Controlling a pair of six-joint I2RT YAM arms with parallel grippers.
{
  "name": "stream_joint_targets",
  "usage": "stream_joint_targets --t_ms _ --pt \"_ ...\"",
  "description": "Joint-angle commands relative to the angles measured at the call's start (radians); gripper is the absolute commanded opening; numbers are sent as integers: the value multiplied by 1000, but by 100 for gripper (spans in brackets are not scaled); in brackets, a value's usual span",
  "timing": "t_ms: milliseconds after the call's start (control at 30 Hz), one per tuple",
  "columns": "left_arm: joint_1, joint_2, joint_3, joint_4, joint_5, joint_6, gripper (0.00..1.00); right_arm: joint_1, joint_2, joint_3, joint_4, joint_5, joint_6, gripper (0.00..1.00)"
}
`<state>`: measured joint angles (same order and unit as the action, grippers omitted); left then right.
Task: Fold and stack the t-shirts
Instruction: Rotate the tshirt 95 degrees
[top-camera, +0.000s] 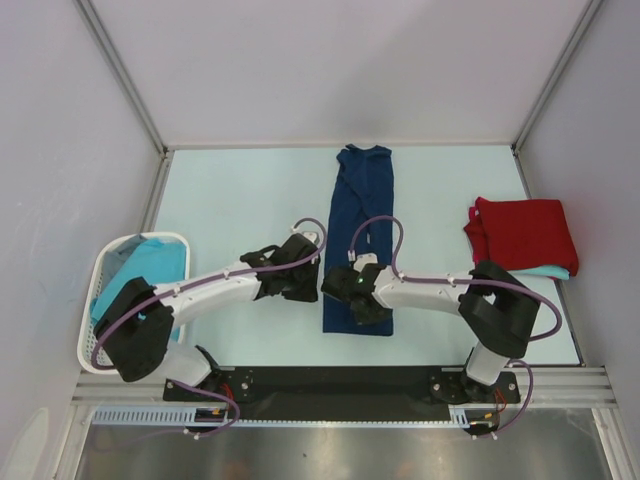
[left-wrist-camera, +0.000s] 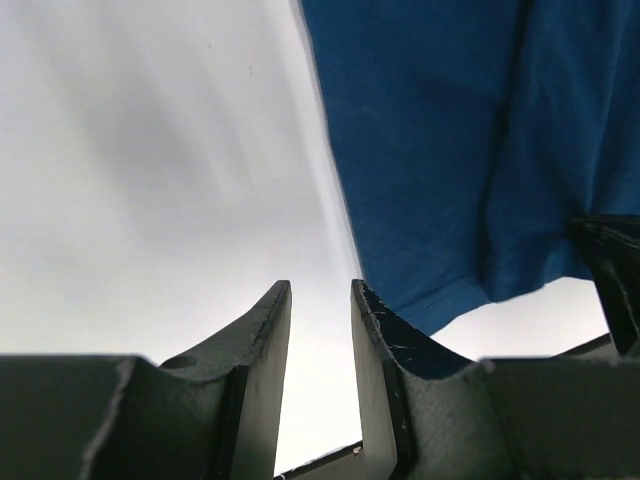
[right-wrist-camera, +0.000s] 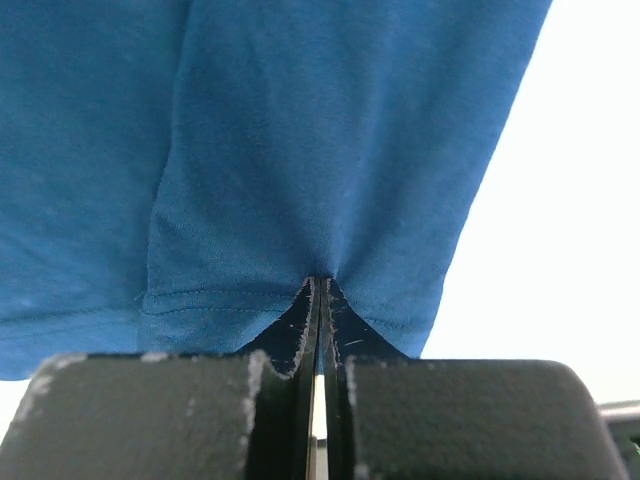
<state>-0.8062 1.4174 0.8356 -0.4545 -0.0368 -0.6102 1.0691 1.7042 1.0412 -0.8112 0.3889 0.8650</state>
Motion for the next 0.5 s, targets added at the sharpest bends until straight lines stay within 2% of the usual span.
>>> stream_joint_targets --t_ms 0,233,467 --pt "7 15 48 22 21 3 36 8 -69 -15 -95 38 43 0" --pt "1 78 86 73 103 -17 34 6 -74 -33 -92 36 39 0" --pt "-65 189 164 74 132 1 34 0 -83 -52 -80 33 32 0"
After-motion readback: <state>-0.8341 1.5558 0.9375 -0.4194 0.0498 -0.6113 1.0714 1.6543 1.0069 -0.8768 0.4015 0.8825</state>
